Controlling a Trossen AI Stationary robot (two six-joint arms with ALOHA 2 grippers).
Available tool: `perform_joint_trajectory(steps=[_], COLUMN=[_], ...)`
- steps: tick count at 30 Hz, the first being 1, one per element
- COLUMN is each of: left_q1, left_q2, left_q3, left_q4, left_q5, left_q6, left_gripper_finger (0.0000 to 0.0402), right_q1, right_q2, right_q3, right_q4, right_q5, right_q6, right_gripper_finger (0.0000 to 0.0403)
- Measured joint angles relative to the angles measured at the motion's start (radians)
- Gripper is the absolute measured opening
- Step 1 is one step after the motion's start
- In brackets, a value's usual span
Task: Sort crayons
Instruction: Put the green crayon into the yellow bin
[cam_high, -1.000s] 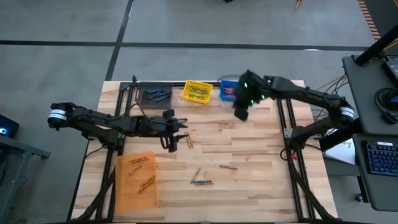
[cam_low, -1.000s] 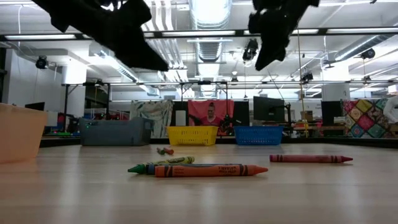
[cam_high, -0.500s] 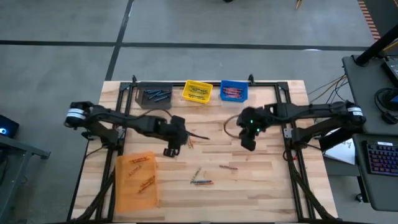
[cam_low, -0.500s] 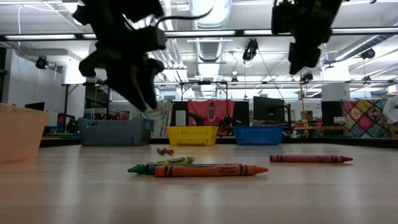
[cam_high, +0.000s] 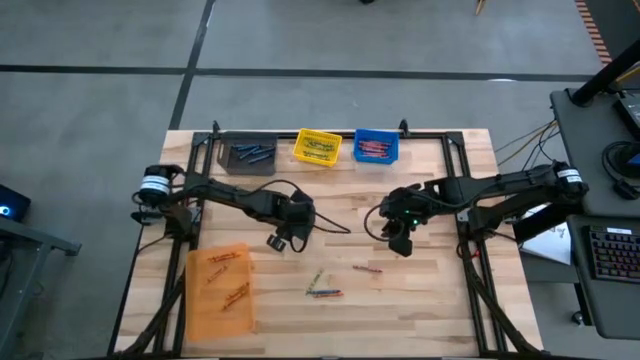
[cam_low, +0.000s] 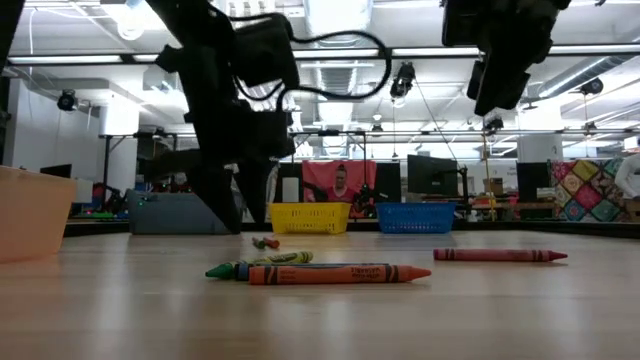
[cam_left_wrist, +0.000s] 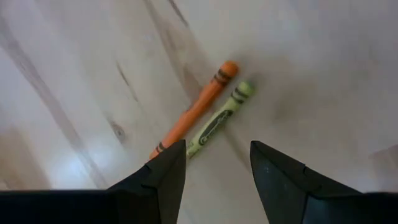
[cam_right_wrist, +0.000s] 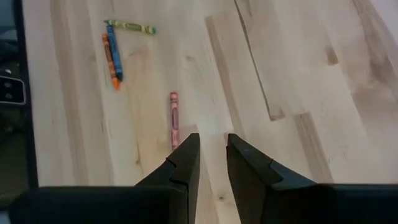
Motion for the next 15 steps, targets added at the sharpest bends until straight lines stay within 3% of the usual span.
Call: perform_joint_trajectory(steps=[15], left_q1=[0.052], left_q2=[0.027], left_q3=[-0.003], left_q4=[0.020], left_q5=[0.019], left_q6=[0.074], left_gripper_finger=[0.0162], right_q1=[0.000], right_q2=[0.000], right_q3=[0.001], right_q4=[0.015], right_q5=[0.000], right_q6=[-0.006], right_gripper_finger=[0.0064])
